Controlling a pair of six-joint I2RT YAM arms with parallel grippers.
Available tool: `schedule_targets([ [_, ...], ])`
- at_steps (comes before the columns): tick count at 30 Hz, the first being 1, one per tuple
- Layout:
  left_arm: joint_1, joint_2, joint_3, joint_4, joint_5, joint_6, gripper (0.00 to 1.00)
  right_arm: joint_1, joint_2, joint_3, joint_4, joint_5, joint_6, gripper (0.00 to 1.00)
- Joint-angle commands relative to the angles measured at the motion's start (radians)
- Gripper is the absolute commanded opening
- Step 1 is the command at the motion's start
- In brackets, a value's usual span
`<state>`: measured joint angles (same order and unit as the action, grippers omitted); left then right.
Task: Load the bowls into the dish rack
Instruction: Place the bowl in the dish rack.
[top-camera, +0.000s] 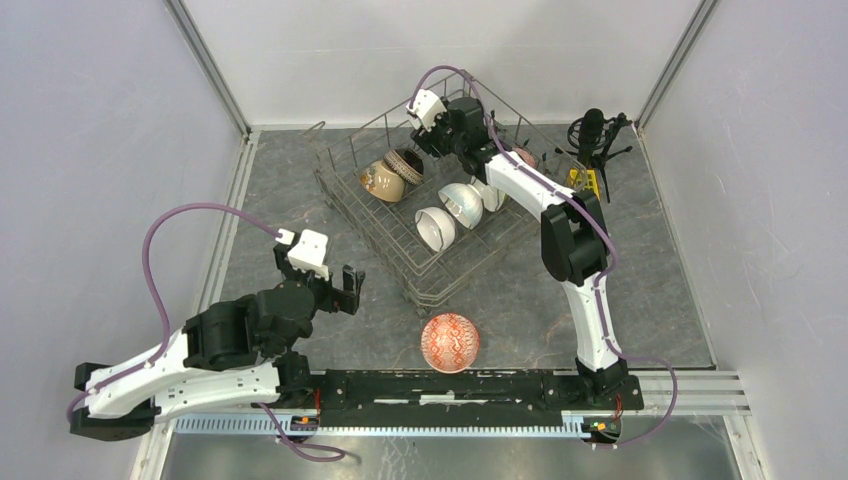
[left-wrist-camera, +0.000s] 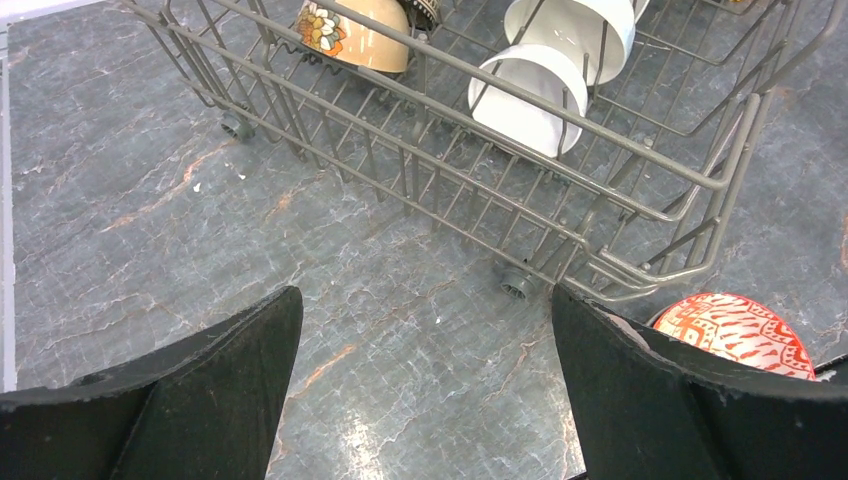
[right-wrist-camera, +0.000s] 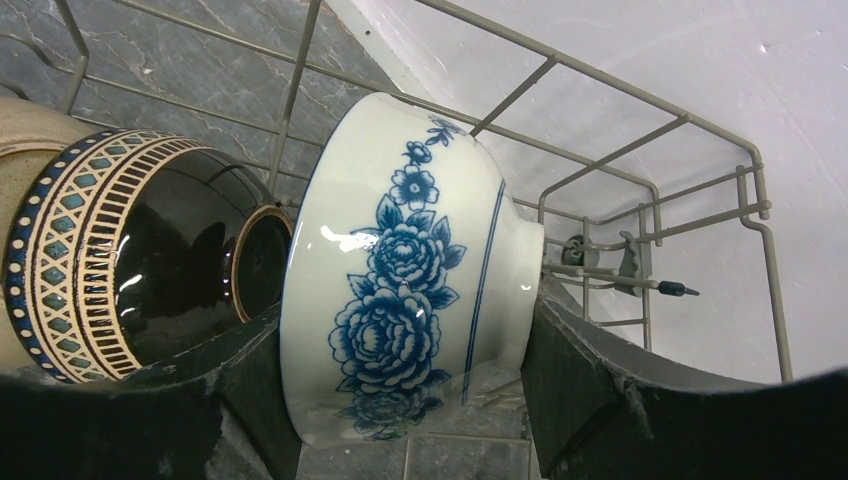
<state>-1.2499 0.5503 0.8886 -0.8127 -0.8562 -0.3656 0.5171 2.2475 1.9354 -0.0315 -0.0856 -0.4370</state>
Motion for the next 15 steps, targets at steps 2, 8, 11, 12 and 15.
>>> schedule_targets([
  [2,0.012,0.012,-0.003,0.038,0.015,0.048,1.00,0.006,0.021,0.043,-0.018,0.020,0.007,0.07],
  [8,0.020,0.017,-0.002,0.038,0.029,0.049,1.00,0.007,0.033,0.044,-0.033,0.042,0.023,0.14],
  [11,0.023,0.017,-0.003,0.038,0.035,0.050,1.00,0.008,0.033,0.042,-0.030,0.043,0.035,0.15],
  [12,0.024,0.019,-0.002,0.039,0.037,0.050,1.00,0.007,0.035,0.043,-0.027,0.045,0.039,0.15],
  [15,0.030,0.020,-0.003,0.040,0.042,0.050,1.00,0.006,0.036,0.047,-0.021,0.050,0.048,0.08],
])
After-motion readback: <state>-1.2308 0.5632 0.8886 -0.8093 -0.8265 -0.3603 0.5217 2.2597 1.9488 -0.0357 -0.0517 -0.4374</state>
